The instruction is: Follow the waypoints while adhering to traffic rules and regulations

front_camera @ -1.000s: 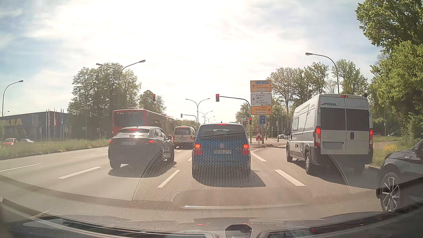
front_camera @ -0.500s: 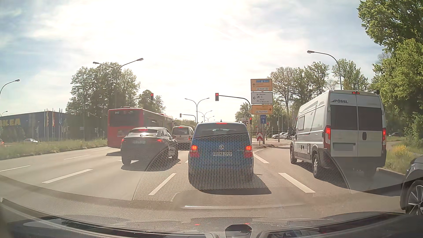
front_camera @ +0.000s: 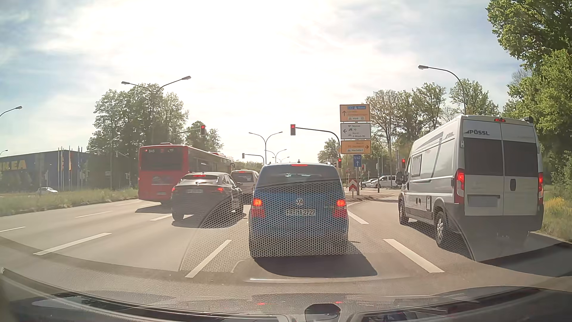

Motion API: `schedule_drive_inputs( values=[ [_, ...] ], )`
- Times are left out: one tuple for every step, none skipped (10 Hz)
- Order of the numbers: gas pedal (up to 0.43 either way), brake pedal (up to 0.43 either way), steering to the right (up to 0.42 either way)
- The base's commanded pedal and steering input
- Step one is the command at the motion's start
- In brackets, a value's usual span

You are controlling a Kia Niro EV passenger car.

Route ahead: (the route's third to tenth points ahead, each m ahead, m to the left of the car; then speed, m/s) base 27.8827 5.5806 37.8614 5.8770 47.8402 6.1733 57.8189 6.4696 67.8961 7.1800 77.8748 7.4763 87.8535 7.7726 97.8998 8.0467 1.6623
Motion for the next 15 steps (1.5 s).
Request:
schedule_drive_inputs(
  values=[
    [0.0,0.152,0.005],
    [0.0,0.171,0.005],
    [0.0,0.183,0.005],
    [0.0,0.189,0.004],
    [0.0,0.195,0.004],
    [0.0,0.195,0.004],
    [0.0,0.195,0.004],
    [0.0,0.195,0.004],
    [0.0,0.201,0.004],
    [0.0,0.201,0.004],
    [0.0,0.201,0.004],
    [0.0,0.201,0.004],
    [0.0,0.201,0.004],
    [0.0,0.207,0.004],
    [0.0,0.201,0.004]
  ],
)
